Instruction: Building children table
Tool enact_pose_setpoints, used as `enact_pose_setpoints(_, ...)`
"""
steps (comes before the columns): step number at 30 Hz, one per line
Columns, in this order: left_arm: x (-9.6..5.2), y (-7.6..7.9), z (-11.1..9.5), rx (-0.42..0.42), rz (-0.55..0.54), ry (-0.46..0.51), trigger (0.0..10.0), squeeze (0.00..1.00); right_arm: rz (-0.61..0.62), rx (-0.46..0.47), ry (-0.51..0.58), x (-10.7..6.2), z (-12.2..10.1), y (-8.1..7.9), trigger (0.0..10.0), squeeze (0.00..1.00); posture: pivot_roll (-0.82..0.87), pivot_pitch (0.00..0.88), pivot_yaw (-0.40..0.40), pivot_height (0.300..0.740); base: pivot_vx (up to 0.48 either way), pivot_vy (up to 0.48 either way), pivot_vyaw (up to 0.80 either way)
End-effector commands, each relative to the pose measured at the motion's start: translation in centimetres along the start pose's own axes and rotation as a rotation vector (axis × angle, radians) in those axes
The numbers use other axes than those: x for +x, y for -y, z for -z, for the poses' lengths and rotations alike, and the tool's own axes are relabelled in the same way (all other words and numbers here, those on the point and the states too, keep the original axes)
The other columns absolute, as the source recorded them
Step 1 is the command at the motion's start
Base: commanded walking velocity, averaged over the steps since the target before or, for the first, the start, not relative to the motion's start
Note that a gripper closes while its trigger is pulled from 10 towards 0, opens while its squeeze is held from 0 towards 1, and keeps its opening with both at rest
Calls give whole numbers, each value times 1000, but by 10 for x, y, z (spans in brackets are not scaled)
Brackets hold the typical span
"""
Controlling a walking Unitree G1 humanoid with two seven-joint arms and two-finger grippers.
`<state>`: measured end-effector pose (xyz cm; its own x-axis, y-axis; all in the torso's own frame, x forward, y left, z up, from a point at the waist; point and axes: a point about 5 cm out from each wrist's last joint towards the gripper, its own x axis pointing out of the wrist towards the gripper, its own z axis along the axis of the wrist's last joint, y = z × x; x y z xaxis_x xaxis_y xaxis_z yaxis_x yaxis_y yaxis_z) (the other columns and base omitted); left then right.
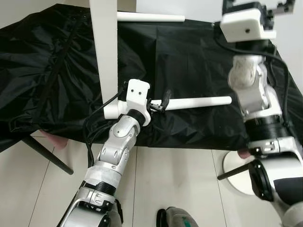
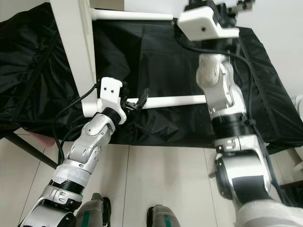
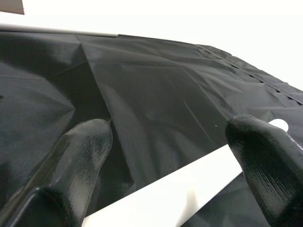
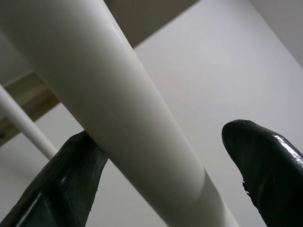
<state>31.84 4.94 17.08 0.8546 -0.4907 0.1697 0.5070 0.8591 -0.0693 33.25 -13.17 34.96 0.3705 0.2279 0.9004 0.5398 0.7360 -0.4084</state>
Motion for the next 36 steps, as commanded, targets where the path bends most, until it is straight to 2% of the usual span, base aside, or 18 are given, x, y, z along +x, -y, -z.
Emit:
enact_pose_setpoints(1,2,-1,1,5,-36,1,10000,0,-42,-14,66,12,-8,7,10000,0,-31,114,-83,740,0,0,0)
enact_pose_setpoints(3,3,-2,-1,2,-42,8,10000,0,-107,-32,98,20,-13,12,10000,0,-41,113,-77,740,0,0,0)
enact_pose_setpoints(9,4,-3,-3,-1,-45,17,10000,0,-210,-45,134,29,-19,18,10000,0,-58,109,-63,740,0,0,0)
enact_pose_setpoints(14,8,-4,-6,-7,-42,24,10000,0,-436,-86,141,36,-22,26,10000,0,-73,104,-48,740,0,0,0)
enact_pose_setpoints(28,10,-6,-8,-9,-37,26,10000,0,-607,-210,20,40,-11,42,10000,0,-87,112,-15,740,0,0,0)
enact_pose_setpoints(36,11,-7,-7,-9,-36,20,10000,0,-682,-210,18,45,-18,45,10000,0,-95,104,-2,740,0,0,0)
